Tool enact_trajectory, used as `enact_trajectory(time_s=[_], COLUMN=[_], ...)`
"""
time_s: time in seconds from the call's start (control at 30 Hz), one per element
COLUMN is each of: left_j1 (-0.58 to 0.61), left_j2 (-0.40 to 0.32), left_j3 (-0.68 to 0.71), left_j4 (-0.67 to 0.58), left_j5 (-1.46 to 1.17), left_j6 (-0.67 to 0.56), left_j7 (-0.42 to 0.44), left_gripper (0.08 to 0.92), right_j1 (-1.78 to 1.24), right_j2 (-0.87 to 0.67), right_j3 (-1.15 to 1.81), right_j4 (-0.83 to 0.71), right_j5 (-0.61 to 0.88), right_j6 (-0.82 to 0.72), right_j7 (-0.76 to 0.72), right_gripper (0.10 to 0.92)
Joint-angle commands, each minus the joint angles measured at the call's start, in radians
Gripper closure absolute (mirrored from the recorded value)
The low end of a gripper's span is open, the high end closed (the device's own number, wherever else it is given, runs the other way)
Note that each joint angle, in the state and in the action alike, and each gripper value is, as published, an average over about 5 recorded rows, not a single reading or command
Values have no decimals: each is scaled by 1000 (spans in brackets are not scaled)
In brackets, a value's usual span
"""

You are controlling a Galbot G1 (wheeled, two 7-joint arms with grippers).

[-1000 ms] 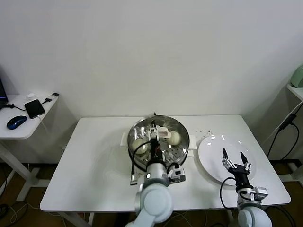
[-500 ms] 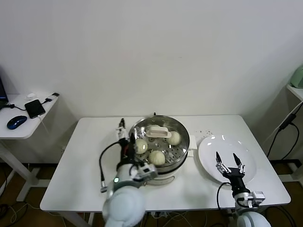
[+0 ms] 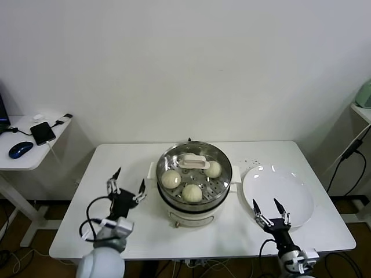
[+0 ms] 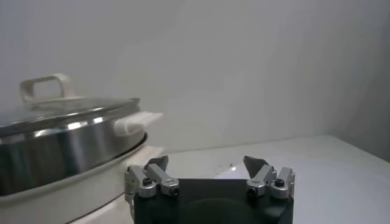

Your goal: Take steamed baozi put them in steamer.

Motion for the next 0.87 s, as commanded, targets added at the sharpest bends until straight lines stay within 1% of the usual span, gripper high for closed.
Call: enact_trajectory(time_s=[0.03, 0.17, 0.3, 0.5, 0.87], left_j1=[229, 254, 280, 303, 333], left_j2=[6, 16, 19, 20, 28], left_j3=[-66, -64, -61, -58, -52], left_j4=[49, 23, -16, -67, -103], left_j5=[-565, -570, -592, -604, -599], left_j6=[-172, -108, -74, -60, -55], left_j7=[-132, -131, -123, -101, -89], left_gripper=[177, 177, 177, 177, 177], right_j1=[-76, -97, -114, -130, -158], right_j2=[-7, -14, -11, -10, 0], right_j3=[-5, -4, -4, 7, 49], right_j4=[41, 49, 74, 131, 193], right_j5=[-48, -49, -54, -55, -67], right_j6=[0, 0, -14, -39, -62], right_j7=[-13, -19, -2, -21, -30], right_gripper=[203, 203, 203, 203, 203])
